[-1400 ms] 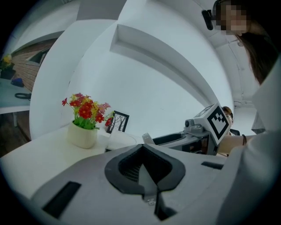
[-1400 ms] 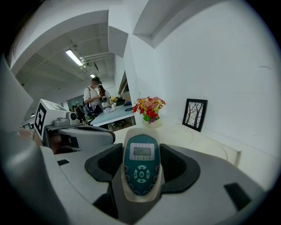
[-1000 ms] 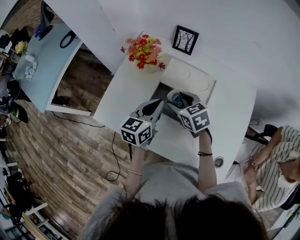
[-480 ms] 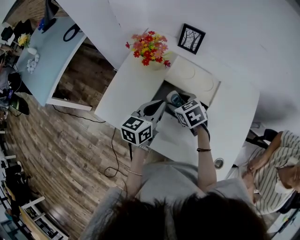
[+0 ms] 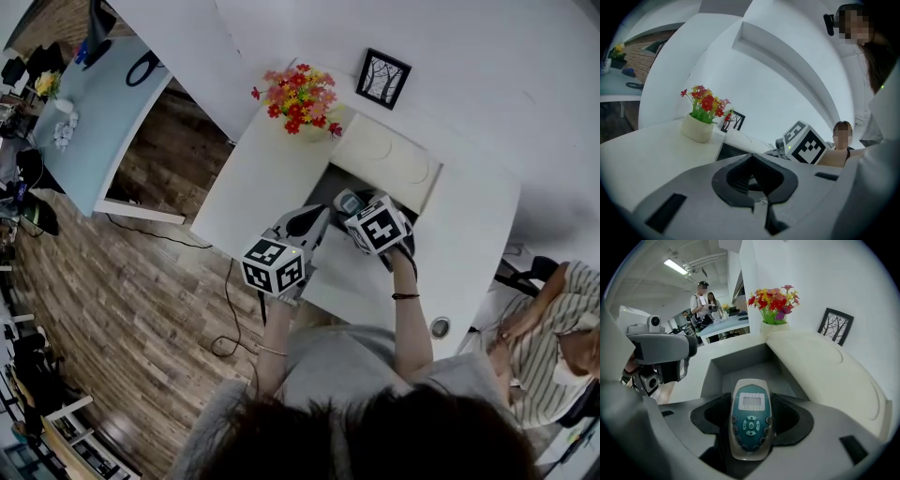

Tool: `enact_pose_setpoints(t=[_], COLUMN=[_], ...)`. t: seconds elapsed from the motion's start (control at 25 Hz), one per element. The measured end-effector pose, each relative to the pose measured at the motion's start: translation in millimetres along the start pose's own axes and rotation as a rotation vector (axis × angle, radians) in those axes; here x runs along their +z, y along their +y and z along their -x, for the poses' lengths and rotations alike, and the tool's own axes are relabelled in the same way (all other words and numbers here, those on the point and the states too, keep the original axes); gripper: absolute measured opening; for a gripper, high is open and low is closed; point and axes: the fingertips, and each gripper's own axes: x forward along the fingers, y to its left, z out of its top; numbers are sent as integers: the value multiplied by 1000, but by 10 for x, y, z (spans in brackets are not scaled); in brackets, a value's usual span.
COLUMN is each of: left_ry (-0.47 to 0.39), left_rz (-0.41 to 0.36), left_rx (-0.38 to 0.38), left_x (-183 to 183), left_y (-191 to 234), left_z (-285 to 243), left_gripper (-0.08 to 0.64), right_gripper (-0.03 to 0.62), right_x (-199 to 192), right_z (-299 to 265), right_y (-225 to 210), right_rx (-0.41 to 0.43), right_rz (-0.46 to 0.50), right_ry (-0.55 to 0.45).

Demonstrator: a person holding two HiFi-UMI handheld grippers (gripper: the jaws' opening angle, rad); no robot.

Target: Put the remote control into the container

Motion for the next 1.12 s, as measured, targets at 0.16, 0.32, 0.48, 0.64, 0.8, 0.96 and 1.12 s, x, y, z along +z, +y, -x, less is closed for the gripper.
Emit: enact_pose_setpoints(t=[0.16, 0.32, 0.48, 0.64, 0.8, 0.96, 1.12], left_ry=[-7, -14, -22, -27, -33, -37, -40], left_rz=[5, 13, 15, 13, 13, 5, -3], left_rx=[10, 21, 25, 28, 27, 28, 24], left_x=[2, 12, 27, 40, 52, 66, 84], left_y=[29, 41, 23, 12, -13, -52, -104], left_z=[10, 51, 89, 115, 139, 162, 177], left_gripper=[3, 3, 3, 3, 3, 3, 3], right_gripper=[270, 270, 270, 273, 290, 290, 290], right_x=[-18, -25, -31, -3, 24, 62, 105], right_z=[-42, -51, -31, -39, -31, 38, 99], right_y=[-14, -2, 20, 14, 10, 37, 29], right_rx=[-2, -13, -17, -25, -37, -45, -57], right_rz=[16, 36, 45, 39, 45, 57, 34], right_ry=[28, 45, 52, 31, 9, -5, -50])
